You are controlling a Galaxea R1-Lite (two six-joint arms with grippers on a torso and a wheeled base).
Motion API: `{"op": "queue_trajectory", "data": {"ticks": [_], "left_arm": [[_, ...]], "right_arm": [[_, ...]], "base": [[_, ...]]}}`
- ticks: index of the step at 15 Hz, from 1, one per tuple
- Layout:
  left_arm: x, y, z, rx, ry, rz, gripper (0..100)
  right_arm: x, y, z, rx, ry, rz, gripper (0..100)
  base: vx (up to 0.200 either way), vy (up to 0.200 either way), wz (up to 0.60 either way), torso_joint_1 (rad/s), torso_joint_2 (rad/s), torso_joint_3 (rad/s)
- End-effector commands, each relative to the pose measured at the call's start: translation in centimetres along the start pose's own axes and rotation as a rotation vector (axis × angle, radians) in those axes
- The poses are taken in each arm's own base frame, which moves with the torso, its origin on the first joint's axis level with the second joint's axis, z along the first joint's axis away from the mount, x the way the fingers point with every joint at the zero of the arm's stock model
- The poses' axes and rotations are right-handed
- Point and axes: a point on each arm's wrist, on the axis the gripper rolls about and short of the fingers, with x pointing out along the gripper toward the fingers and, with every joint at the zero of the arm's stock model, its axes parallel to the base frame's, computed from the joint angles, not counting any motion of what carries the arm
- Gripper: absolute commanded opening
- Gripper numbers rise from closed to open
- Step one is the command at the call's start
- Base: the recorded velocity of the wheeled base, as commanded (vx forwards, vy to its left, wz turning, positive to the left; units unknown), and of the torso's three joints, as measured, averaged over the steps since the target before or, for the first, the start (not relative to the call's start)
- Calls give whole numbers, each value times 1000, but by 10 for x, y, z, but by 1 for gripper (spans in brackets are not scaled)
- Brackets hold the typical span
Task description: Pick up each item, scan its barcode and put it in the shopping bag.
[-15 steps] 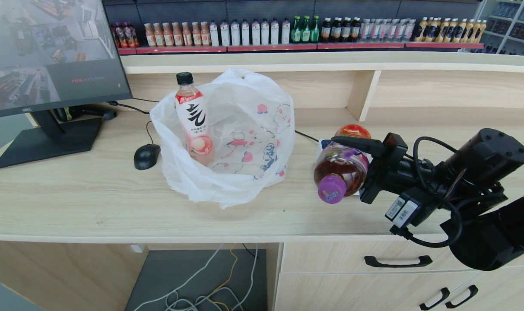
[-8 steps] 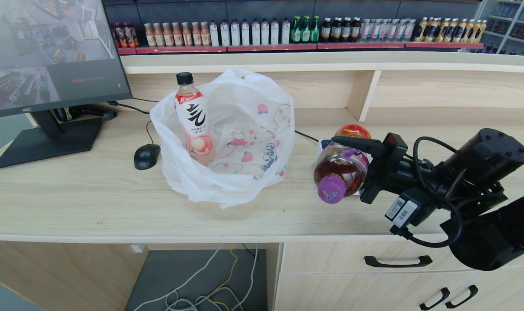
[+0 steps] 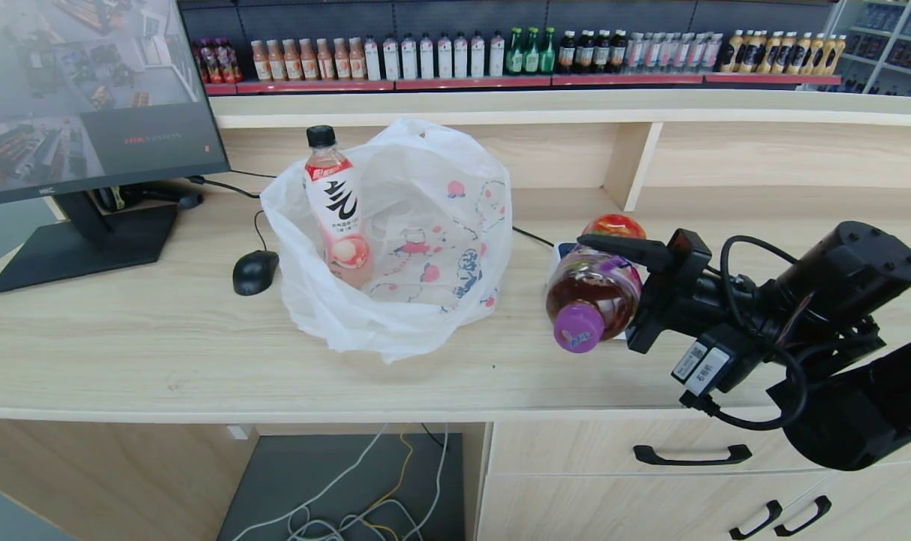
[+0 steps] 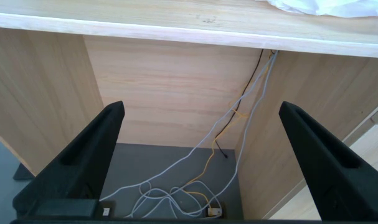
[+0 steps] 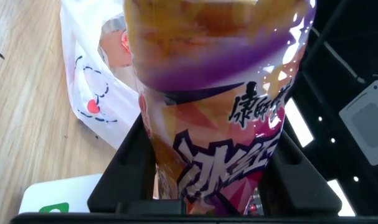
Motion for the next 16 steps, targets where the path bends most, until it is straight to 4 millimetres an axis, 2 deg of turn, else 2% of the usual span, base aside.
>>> {"op": "queue_trajectory", "data": {"ticks": [1,6,12,14,16], "left_arm": [[0,0,0,-1,-1,0,100],[0,0,0,-1,-1,0,100],[0,0,0,-1,-1,0,100],[0,0,0,1,-1,0,100],[0,0,0,-1,-1,-1,100]], "right_arm": [[1,-10,7,-18,-15,-18,0],[3,-40,40,13,-64,-79,0],[-12,-71,74,212,54,-221,0],[-18,-77,81,303,96,-273,0],[-26,-67,90,396,120,-259,0]], "base": [[0,0,0,0,0,0],[0,0,0,0,0,0],[0,0,0,0,0,0],[0,0,0,0,0,0],[0,0,0,0,0,0]]}}
